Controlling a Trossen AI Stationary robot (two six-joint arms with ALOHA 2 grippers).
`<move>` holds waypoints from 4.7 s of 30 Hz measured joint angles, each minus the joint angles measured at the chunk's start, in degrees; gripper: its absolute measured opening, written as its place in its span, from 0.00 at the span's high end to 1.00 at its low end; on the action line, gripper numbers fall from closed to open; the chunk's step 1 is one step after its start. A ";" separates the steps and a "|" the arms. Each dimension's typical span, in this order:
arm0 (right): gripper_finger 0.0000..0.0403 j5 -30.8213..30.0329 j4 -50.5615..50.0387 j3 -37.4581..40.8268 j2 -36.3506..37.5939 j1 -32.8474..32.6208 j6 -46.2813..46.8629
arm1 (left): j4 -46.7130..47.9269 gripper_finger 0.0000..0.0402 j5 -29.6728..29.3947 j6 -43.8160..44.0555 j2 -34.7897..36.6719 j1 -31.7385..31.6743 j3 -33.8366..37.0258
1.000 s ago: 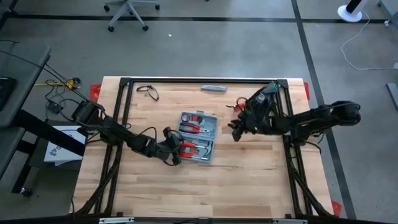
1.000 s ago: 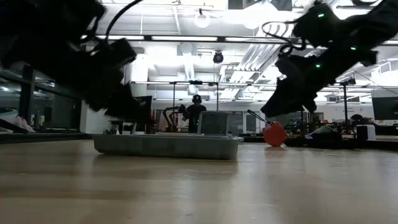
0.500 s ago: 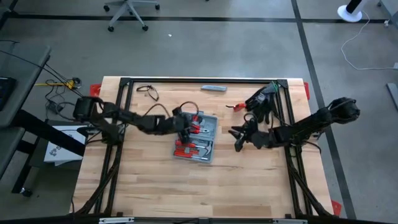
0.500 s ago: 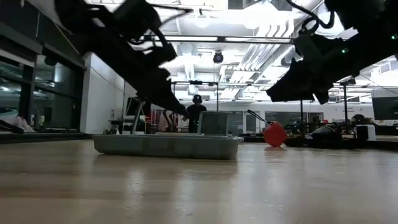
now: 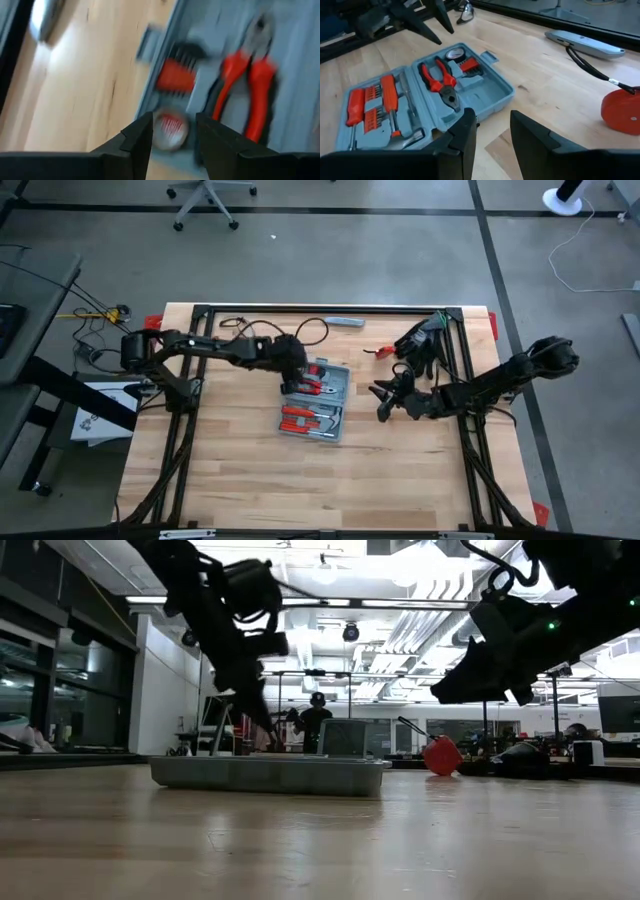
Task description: Prefit tool cases
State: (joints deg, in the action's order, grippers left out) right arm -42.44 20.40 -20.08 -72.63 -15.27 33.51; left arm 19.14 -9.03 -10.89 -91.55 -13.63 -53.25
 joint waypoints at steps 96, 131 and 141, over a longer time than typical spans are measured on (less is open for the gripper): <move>0.72 5.88 22.05 -0.07 -23.75 -0.96 2.54 | 21.66 0.73 -13.33 4.83 9.34 -5.84 -0.05; 0.72 5.81 21.62 -0.09 -23.75 -0.87 2.65 | -4.44 0.64 -6.68 5.25 -7.32 4.95 -0.05; 0.72 5.79 21.61 -0.09 -23.75 -0.87 2.65 | -5.38 0.66 -6.66 7.77 -11.63 4.17 -0.39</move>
State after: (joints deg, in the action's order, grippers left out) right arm -36.64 42.01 -20.16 -96.38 -16.14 36.16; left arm 13.76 -15.69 -3.12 -103.18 -9.46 -53.64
